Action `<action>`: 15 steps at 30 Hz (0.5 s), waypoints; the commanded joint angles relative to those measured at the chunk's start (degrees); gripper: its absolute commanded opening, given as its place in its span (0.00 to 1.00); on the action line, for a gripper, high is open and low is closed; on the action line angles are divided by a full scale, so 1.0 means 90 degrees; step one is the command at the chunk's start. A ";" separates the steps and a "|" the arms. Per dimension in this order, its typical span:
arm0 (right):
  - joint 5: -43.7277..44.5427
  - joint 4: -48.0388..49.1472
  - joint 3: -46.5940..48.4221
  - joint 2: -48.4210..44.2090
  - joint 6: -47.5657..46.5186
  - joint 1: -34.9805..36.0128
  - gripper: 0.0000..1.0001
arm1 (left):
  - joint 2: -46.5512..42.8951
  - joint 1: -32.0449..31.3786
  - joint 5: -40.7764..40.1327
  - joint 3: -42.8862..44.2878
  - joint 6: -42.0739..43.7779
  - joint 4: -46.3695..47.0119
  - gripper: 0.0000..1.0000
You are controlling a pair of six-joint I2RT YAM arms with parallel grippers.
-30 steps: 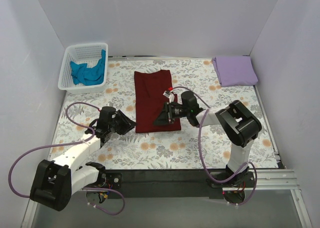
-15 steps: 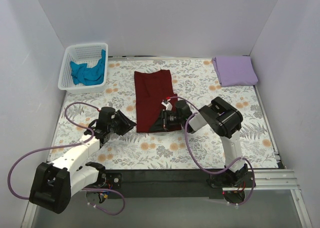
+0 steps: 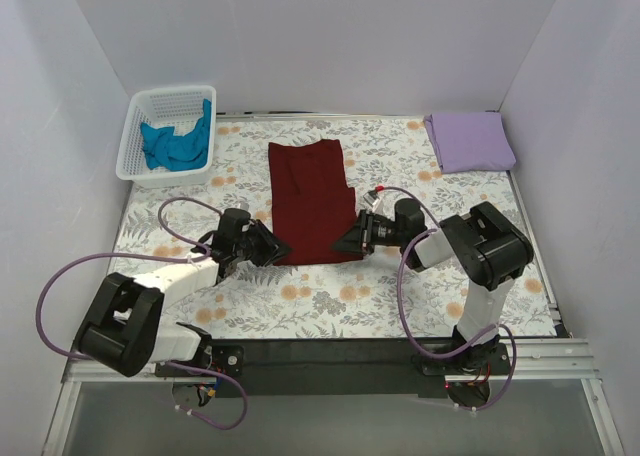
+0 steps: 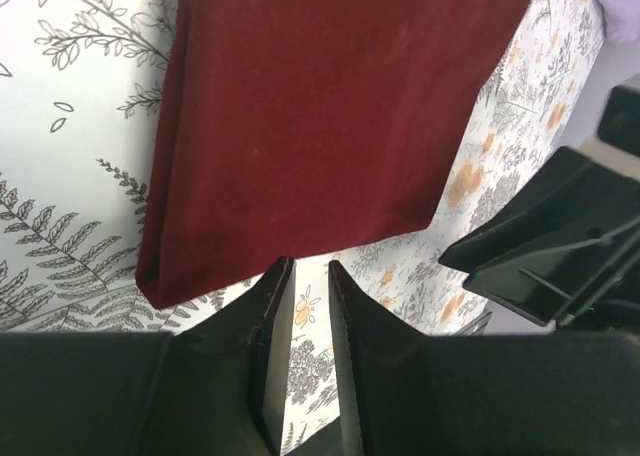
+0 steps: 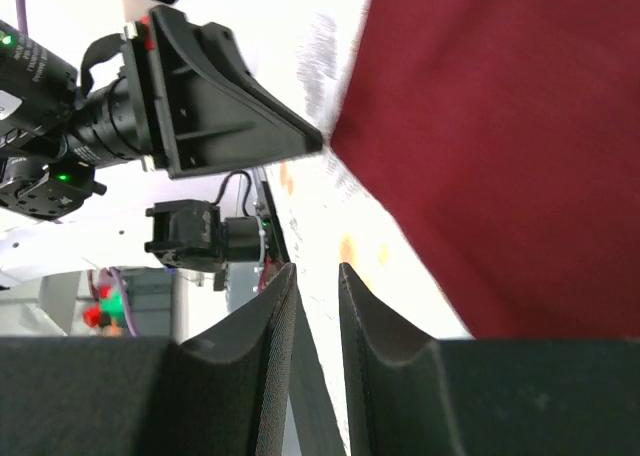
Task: Fold and stack the t-shirts
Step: Fold the tshirt
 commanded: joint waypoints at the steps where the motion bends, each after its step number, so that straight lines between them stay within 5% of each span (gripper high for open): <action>1: -0.0378 0.1209 -0.0512 0.0384 0.0350 -0.0322 0.30 | 0.0224 -0.0032 -0.0068 -0.0448 -0.0435 0.0831 0.17; 7: -0.0378 0.2952 -0.1108 0.1459 0.1327 -0.0733 0.27 | 0.0810 0.0055 -0.0254 -0.1163 -0.0993 0.1478 0.11; 11: -0.0232 0.2778 -0.1246 0.1382 0.1162 -0.0841 0.26 | 0.0802 0.0299 -0.0136 -0.1359 -0.1276 0.1391 0.10; 15: -0.0173 0.2066 -0.1061 0.0602 0.0831 -0.0939 0.25 | -0.0337 0.0300 -0.0390 -0.1164 -0.1122 0.0933 0.12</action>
